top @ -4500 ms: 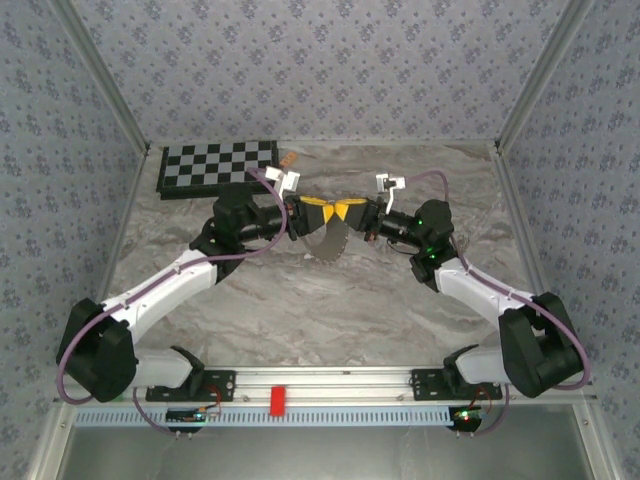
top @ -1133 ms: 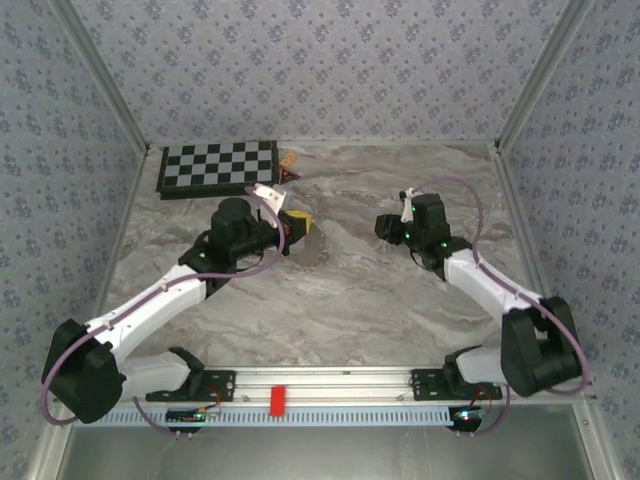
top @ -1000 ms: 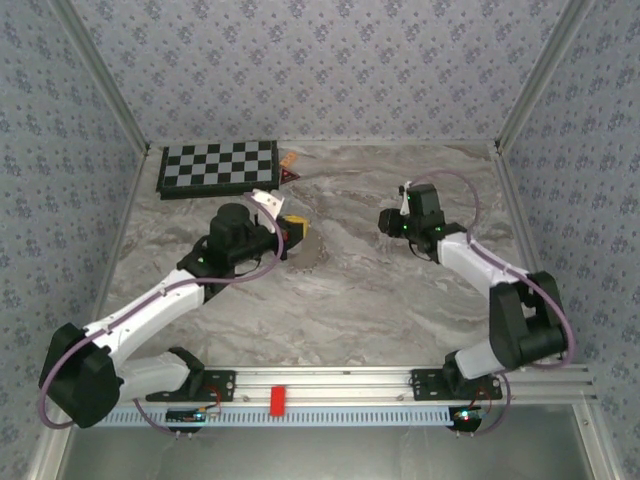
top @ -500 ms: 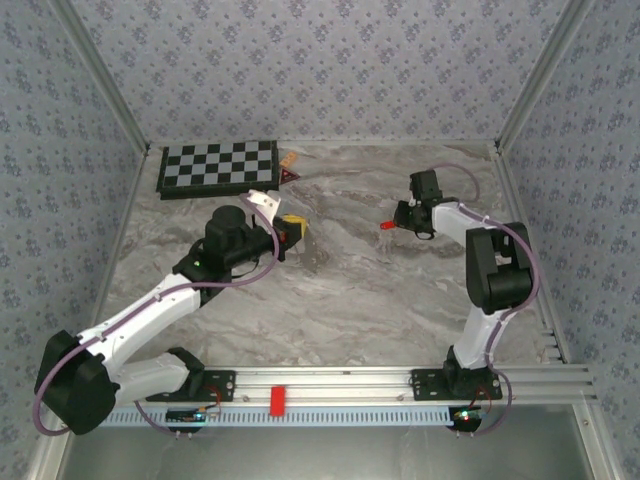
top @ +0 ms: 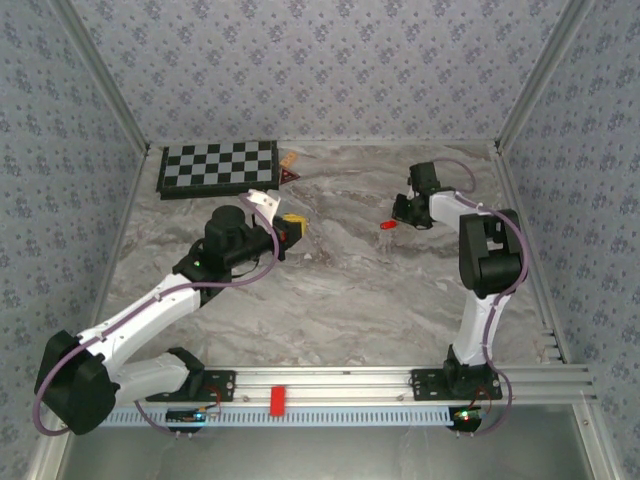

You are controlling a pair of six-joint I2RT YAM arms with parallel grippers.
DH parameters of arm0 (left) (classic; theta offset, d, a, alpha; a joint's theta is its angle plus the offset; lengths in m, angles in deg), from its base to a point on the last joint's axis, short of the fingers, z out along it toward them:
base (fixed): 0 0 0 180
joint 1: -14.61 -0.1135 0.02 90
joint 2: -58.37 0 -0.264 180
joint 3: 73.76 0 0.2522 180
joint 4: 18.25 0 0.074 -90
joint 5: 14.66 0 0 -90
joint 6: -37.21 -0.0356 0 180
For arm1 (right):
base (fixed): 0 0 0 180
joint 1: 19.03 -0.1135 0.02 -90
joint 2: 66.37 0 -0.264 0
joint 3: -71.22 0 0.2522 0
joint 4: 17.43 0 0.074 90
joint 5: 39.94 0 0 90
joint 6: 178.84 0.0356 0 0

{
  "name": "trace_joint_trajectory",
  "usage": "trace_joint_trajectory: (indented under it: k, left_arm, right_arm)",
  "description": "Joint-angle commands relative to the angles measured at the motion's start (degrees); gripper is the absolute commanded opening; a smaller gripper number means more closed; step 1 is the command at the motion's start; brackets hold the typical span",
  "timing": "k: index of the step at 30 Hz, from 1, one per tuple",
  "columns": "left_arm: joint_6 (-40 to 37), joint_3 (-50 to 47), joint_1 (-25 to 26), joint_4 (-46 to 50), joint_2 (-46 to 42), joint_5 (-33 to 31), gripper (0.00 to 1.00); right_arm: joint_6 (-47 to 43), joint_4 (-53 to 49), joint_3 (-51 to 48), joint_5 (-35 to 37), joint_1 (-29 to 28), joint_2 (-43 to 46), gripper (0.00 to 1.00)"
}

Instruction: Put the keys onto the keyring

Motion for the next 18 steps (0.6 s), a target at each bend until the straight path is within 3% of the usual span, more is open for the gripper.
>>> trace_joint_trajectory:
  k: [1, 7, 13, 18]
  left_arm:
    - [-0.2, 0.2, 0.3, -2.7, -1.2, 0.6, 0.0]
    - [0.0, 0.1, 0.4, -2.8, -1.4, 0.8, 0.0]
    - [0.0, 0.0, 0.3, -2.8, -1.7, 0.8, 0.0]
    - [0.1, 0.1, 0.4, -2.9, -1.9, 0.9, 0.0]
  right_arm:
    - [-0.2, -3.3, 2.6, -1.7, 0.5, -1.7, 0.2]
    - [-0.3, -4.1, 2.6, -2.7, 0.5, -2.5, 0.19]
    - [-0.5, -3.7, 2.1, -2.4, 0.5, -1.9, 0.0]
    - [-2.1, -1.1, -0.9, -0.3, -1.1, 3.8, 0.0]
